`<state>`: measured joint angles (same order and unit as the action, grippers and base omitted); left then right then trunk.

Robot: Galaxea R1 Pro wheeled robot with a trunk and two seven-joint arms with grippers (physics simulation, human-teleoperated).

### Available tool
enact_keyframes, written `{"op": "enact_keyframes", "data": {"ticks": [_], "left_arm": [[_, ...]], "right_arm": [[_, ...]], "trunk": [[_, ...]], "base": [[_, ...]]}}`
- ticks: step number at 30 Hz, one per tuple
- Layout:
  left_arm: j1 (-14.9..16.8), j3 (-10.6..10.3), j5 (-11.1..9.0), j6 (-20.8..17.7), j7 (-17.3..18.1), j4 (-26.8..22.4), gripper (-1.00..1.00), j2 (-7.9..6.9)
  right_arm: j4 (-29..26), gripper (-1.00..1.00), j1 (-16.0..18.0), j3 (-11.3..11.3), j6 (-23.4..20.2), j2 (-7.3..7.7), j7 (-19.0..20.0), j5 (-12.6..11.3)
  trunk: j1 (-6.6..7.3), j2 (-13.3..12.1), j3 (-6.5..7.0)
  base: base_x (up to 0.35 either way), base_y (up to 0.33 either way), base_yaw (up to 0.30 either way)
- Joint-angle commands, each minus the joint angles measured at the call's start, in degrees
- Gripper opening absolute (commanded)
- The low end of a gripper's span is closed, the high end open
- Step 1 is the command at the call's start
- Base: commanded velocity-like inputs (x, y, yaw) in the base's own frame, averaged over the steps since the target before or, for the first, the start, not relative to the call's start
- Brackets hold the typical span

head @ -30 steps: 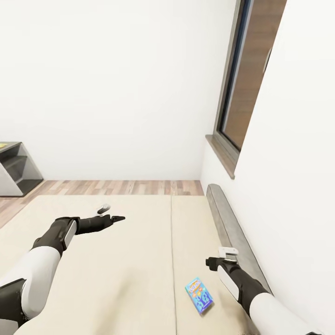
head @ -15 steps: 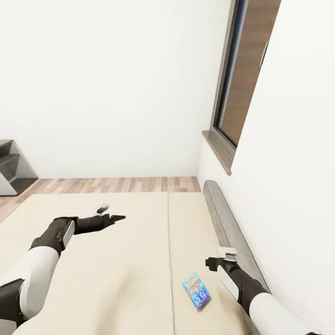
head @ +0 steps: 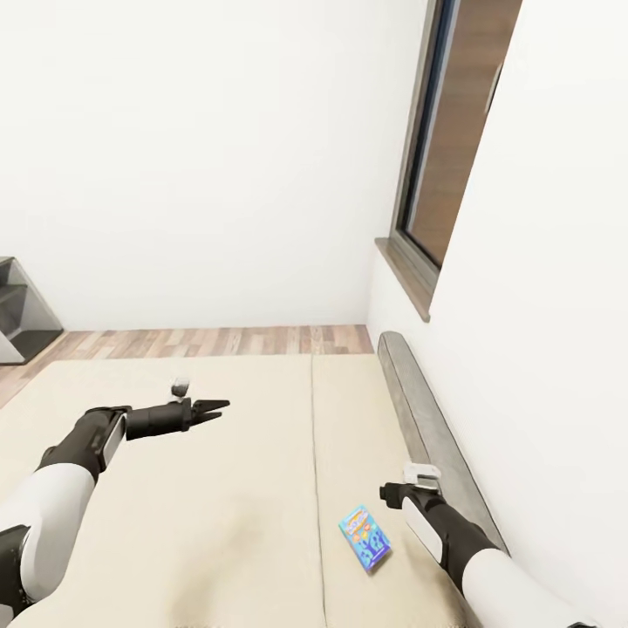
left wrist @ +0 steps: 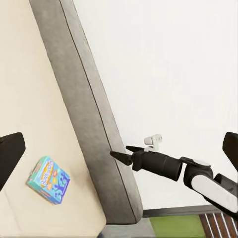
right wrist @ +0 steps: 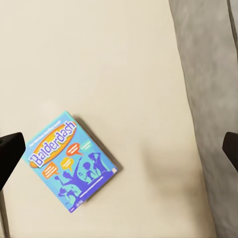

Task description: Put all the toys in the child's room - the three board games (two on the bed and one on the table), the two jigsaw puzzles on the table, and the tennis ball on the table - inside the toy box on the table in the child's room.

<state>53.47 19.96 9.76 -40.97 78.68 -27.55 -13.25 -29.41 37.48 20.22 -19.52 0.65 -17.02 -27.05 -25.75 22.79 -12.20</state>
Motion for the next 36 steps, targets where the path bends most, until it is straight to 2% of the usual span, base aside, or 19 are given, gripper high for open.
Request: {"op": "enact_keyframes", "data": {"ticks": [1,7,29,36], "left_arm": [[0.07,0.0,0.74,-0.63,0.83,-0.02,1.0,0.02],[0.06,-0.85,0.95,-0.68,1.44,-0.03,1.0,-0.01],[0.06,-0.89,0.96,-0.6,1.41,0.0,1.0,-0.06],[0.06,-0.89,0.96,-0.6,1.39,-0.04,1.0,-0.06]], "right_arm": [[-0.12,1.0,0.05,0.44,-0.25,0.06,-0.48,-0.46],[-0.12,1.0,0.05,0.44,-0.34,0.06,-0.45,-0.46],[-0.18,1.0,0.05,0.52,-0.44,0.06,-0.38,-0.46],[-0.19,1.0,0.05,0.52,-0.44,-0.24,-0.38,-0.46]], "trunk": [[-0.03,0.12,-0.16],[-0.03,0.12,-0.24],[-0.03,0.12,-0.24],[-0.03,0.12,-0.24]], "base": [[0.0,0.0,-0.005],[0.0,0.0,-0.001],[0.0,0.0,0.002],[0.0,0.0,0.163]]}}
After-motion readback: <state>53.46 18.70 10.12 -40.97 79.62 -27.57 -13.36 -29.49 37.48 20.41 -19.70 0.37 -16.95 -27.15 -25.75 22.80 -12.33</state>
